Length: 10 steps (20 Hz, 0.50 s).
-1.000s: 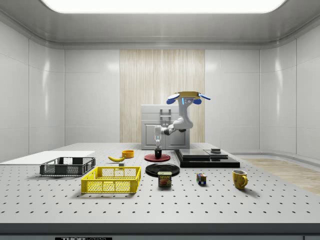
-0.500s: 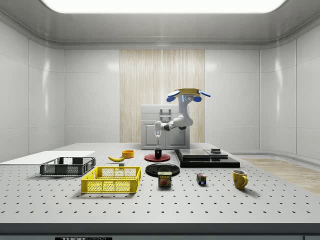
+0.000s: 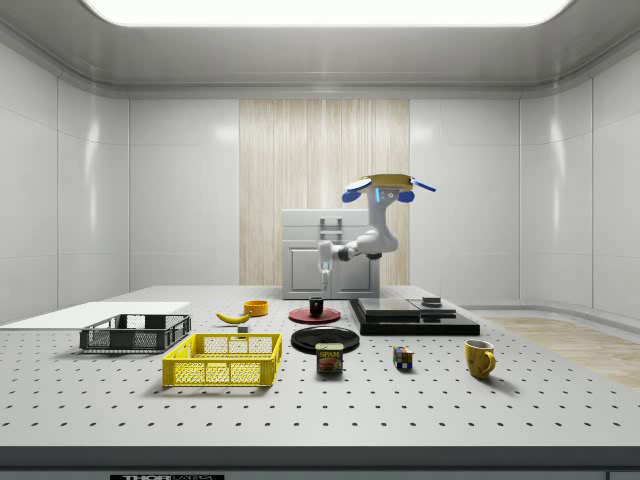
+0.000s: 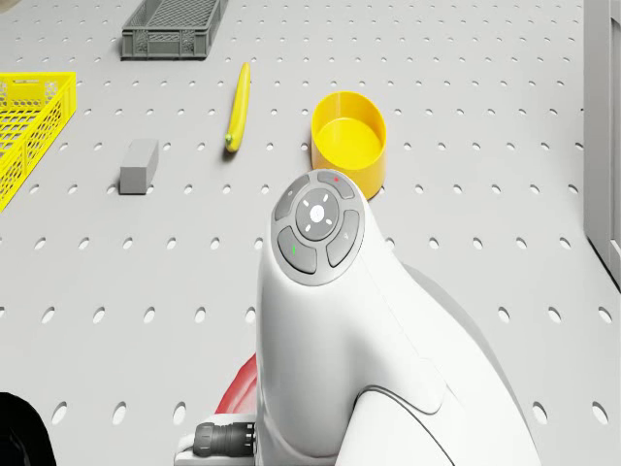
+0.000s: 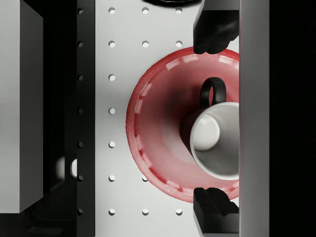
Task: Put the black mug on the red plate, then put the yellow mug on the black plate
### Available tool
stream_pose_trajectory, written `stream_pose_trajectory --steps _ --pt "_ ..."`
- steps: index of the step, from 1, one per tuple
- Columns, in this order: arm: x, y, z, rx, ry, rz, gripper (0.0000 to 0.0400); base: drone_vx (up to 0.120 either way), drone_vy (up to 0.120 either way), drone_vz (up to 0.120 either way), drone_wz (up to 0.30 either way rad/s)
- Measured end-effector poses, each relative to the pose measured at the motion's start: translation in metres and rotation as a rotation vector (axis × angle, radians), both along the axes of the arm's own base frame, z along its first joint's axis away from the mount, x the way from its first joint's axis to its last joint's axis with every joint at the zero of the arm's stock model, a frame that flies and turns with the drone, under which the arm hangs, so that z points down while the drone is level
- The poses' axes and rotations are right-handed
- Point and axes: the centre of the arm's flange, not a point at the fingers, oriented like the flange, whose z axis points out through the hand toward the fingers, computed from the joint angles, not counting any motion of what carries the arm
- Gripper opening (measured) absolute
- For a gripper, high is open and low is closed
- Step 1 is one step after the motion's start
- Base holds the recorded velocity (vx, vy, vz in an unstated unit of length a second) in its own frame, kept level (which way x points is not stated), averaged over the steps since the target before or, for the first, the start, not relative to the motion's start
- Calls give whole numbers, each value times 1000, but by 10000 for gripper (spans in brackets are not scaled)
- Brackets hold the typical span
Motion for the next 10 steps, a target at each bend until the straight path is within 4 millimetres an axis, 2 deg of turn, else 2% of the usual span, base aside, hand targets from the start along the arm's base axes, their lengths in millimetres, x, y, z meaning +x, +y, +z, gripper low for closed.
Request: stream_pose_trajectory --steps 10 --pt "0 0 -1 0 0 0 400 -120 120 0 0"
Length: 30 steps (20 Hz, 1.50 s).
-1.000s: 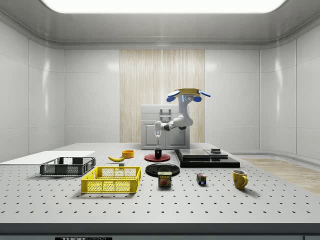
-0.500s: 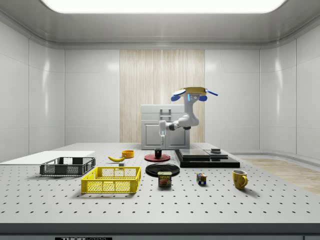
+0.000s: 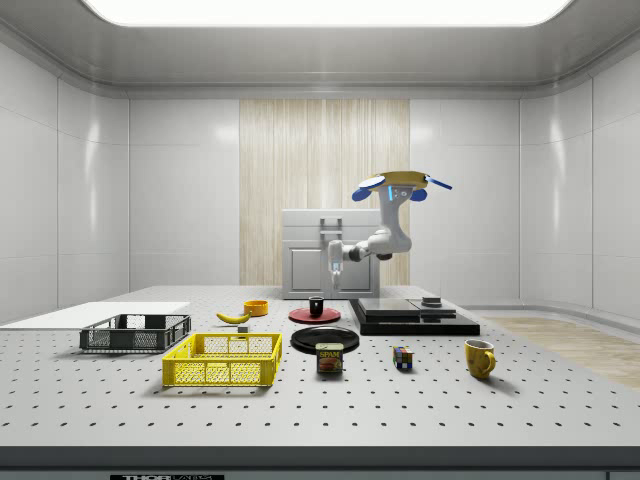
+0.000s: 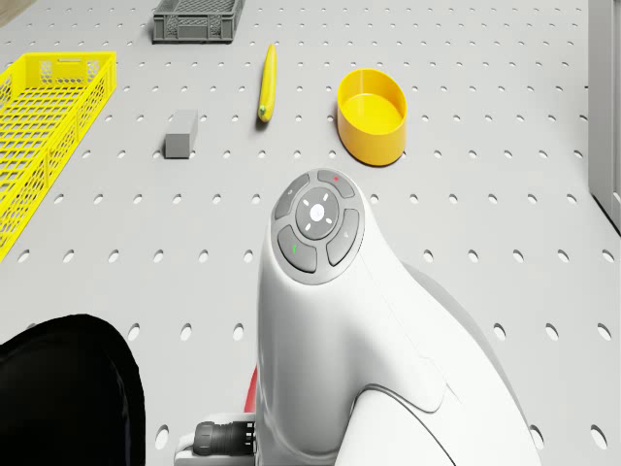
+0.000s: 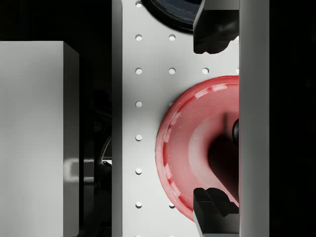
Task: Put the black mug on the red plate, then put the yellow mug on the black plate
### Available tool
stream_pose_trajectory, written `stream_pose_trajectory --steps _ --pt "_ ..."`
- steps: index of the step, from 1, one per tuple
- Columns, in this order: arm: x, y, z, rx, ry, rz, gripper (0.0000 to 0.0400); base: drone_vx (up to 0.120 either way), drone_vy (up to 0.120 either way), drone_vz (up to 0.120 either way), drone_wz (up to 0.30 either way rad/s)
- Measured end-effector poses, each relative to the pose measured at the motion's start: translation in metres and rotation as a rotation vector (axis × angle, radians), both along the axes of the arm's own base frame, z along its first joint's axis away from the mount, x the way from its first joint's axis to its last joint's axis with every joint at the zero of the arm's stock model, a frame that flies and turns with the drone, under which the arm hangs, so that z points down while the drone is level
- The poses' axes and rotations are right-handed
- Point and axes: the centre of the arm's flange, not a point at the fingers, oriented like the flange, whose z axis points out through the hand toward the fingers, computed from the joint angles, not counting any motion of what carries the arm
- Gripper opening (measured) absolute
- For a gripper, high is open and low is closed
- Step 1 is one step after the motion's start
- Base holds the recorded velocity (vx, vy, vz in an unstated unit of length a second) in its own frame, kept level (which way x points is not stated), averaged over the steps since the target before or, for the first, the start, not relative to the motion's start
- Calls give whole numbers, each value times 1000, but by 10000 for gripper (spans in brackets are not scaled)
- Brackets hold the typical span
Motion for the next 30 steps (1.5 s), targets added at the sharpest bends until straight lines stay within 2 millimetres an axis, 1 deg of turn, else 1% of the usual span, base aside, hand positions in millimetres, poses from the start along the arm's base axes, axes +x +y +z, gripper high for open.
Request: stream_pose_trajectory --steps 8,14,20,27,30 --pt "0 0 0 0 0 0 400 -120 120 0 0" --pt "0 0 0 0 0 0 400 -7 120 0 0" --pt "0 0 0 0 0 0 400 -120 120 0 0" --pt "0 0 0 0 0 0 400 -11 120 0 0" --pt "0 0 0 0 0 0 400 -120 120 0 0"
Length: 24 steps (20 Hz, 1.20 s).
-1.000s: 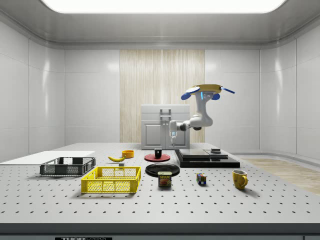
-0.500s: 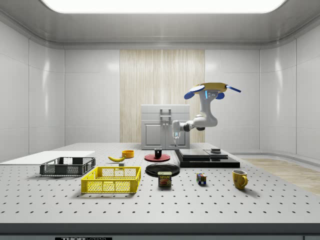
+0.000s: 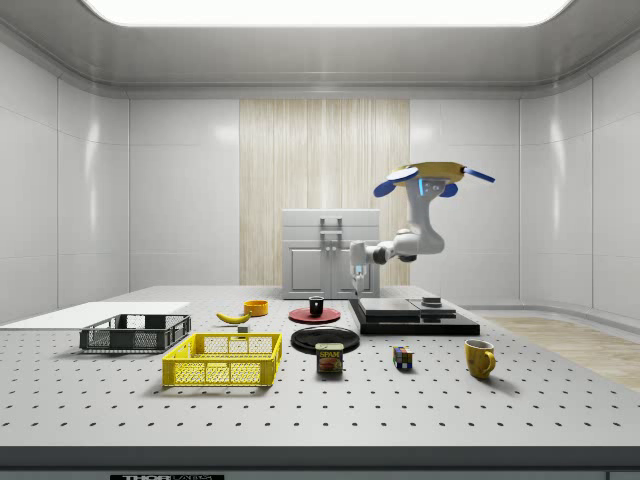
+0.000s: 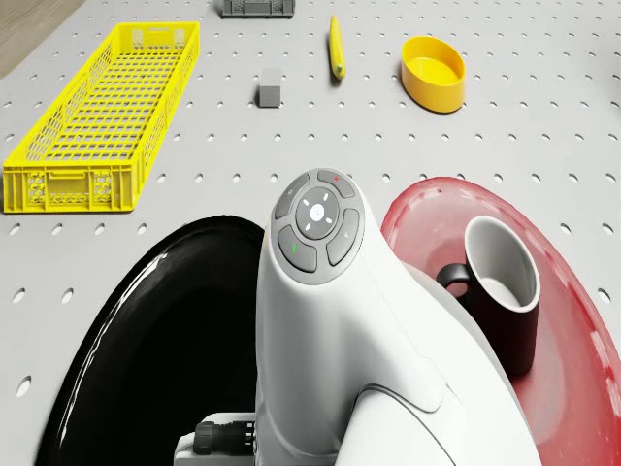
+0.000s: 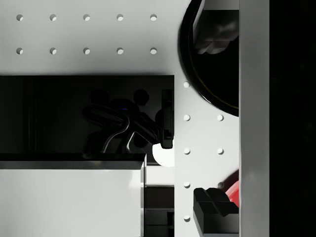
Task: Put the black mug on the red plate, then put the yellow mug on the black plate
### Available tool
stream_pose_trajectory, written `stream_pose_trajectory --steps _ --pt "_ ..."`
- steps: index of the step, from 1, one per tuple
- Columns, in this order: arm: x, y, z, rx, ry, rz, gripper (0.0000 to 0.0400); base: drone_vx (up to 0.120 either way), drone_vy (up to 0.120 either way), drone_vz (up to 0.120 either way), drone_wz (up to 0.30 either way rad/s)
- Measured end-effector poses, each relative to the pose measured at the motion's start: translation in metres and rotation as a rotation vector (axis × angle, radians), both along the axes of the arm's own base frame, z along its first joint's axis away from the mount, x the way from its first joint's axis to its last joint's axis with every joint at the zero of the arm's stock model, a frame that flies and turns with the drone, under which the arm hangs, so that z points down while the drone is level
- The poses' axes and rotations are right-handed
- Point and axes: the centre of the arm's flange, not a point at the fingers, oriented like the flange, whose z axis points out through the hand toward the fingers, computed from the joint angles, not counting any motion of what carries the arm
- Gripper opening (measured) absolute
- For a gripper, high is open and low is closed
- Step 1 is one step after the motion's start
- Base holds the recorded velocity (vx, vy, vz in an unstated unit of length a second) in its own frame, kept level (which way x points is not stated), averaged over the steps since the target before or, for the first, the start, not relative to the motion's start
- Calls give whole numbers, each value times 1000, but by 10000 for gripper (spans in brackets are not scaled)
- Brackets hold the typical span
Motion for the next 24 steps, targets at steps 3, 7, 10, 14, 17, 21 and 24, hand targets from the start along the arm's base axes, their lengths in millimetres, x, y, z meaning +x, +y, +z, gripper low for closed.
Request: stream_pose_trajectory --steps 3,7,10,14,17,21,24 --pt "0 0 0 0 0 0 400 -120 120 0 0" --pt "0 0 0 0 0 0 400 -120 120 0 0" --pt "0 0 0 0 0 0 400 -120 120 0 0" --pt "0 0 0 0 0 0 400 -120 120 0 0" --pt "0 0 0 0 0 0 400 -120 120 0 0" --pt "0 0 0 0 0 0 400 -120 120 0 0" --pt "0 0 0 0 0 0 400 -120 120 0 0"
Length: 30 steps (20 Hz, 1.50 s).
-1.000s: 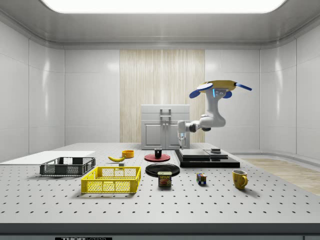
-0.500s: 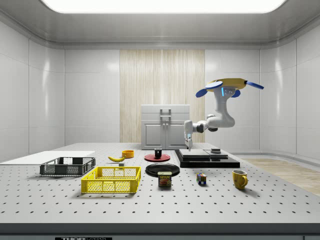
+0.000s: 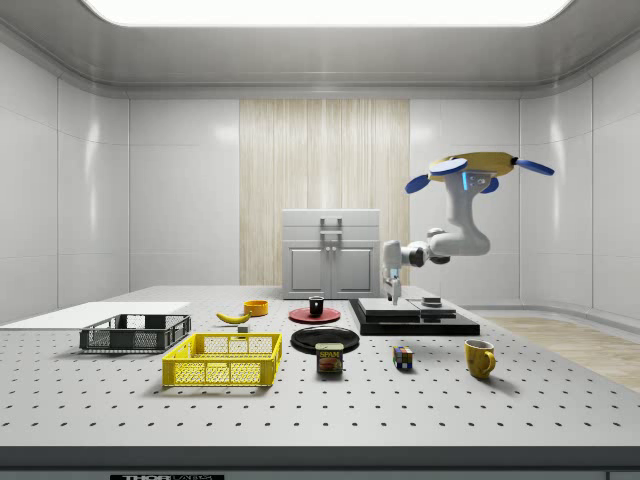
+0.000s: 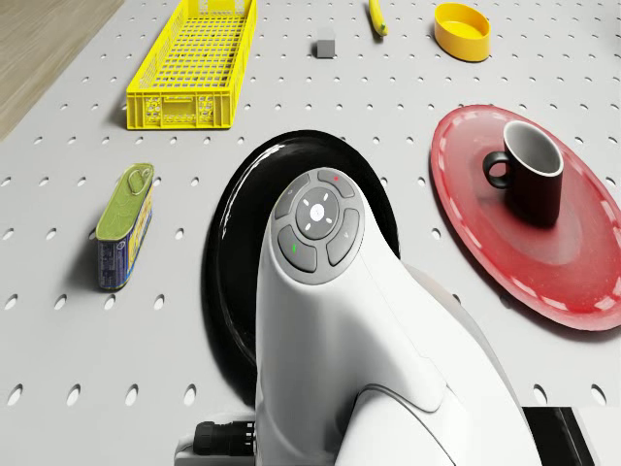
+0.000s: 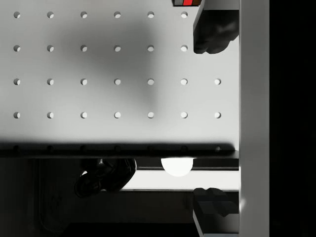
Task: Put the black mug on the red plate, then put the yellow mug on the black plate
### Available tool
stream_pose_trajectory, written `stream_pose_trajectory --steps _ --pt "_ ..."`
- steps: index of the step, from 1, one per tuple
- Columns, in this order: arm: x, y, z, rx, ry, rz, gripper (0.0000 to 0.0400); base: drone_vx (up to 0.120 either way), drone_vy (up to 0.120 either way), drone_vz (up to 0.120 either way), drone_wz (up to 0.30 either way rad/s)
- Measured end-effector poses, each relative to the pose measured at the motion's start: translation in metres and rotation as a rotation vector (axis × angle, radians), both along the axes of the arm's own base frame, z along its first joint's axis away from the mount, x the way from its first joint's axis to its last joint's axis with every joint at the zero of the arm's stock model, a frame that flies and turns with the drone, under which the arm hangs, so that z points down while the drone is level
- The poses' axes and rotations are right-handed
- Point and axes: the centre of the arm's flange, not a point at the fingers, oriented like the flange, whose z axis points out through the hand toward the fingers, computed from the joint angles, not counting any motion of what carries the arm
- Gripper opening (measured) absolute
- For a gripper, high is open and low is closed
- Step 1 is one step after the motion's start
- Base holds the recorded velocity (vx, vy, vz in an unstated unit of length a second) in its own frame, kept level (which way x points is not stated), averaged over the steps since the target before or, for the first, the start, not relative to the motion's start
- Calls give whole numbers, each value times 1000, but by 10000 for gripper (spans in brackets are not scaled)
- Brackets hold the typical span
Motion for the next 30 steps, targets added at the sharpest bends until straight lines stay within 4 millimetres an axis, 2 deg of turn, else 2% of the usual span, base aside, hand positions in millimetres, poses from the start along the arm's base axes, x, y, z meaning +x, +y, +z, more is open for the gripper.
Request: stream_pose_trajectory --steps 30 --pt "0 0 0 0 0 0 400 -120 120 0 0"
